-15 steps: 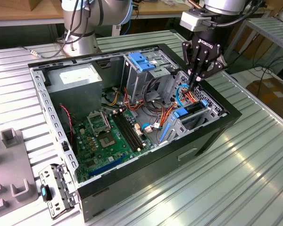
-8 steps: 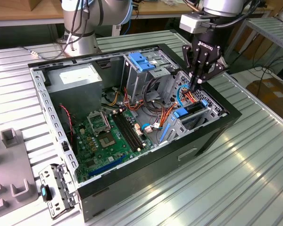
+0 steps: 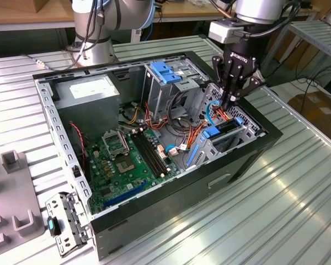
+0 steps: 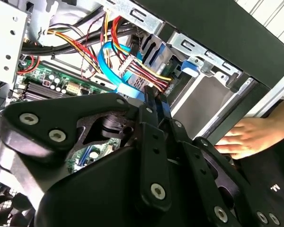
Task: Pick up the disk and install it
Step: 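Insert the second disk wire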
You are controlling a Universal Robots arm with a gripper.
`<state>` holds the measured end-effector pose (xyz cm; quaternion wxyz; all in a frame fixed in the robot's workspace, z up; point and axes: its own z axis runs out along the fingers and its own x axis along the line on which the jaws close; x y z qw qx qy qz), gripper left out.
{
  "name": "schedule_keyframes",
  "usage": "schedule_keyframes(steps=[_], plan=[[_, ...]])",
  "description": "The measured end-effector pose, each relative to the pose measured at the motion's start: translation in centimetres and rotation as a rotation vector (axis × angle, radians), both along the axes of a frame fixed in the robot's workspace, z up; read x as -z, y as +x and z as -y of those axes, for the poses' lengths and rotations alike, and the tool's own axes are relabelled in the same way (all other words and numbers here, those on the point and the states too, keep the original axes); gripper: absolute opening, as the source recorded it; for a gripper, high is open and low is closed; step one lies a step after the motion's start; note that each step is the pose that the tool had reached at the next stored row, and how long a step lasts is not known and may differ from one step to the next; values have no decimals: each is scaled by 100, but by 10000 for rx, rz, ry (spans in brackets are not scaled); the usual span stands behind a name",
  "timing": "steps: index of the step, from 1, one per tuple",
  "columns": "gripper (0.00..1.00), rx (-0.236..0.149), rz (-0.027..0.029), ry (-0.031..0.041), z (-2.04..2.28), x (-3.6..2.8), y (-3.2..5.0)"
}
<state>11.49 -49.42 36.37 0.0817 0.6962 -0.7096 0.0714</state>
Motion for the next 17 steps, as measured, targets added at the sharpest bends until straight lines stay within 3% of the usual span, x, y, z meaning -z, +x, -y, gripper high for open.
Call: schedule_keyframes(steps=[1,2,6,9,11,17], plan=[[24,0,0,0,0,4,0],[24,0,0,0,0,7,0],[16,0,0,1,6,16,0],[16,-26,5,25,70,22,-8],[16,-65,10,82,106,24,-14],[16,-141,50,397,169,38,-73]])
